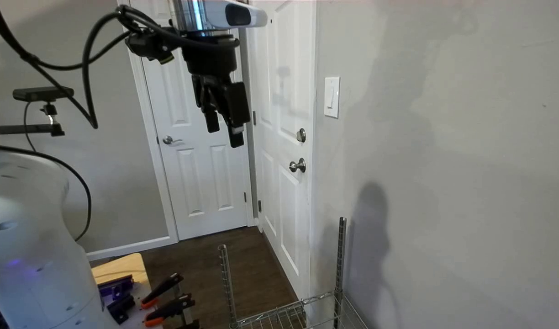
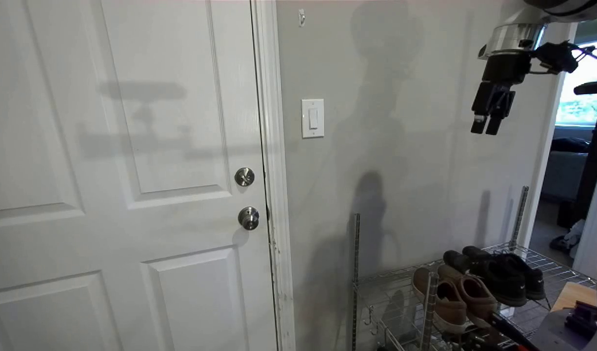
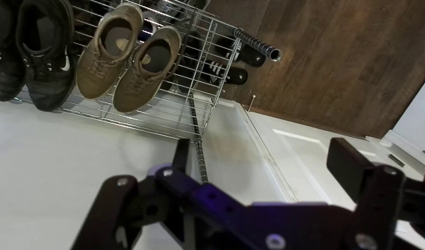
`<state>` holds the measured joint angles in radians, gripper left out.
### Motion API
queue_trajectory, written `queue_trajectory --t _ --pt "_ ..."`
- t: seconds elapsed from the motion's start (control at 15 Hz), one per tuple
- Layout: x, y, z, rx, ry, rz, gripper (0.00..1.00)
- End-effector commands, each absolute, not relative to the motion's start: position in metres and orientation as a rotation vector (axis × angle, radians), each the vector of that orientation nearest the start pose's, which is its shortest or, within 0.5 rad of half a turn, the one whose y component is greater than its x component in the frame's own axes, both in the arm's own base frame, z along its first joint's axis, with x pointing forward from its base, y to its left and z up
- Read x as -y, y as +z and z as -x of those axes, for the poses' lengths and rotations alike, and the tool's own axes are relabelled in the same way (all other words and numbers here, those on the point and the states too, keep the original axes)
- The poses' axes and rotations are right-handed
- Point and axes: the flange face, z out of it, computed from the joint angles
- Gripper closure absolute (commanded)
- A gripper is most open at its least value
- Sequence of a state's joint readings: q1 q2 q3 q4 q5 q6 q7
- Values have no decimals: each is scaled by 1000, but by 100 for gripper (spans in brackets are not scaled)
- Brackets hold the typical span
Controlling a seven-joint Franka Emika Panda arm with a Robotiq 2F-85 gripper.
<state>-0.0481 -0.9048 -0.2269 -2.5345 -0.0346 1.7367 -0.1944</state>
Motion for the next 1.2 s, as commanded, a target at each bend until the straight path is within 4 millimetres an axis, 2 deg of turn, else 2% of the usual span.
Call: queue_trajectory --t 0.0,0.27,0.53,0.93,1.13 --pt "92 549 -281 12 -175 3021 0" --pt "80 548 -286 56 -162 3031 0" --pt "55 541 -295 146 -121 3050 0" --pt "7 515 -311 316 11 3085 0" --pt "-9 503 -318 372 75 3096 0"
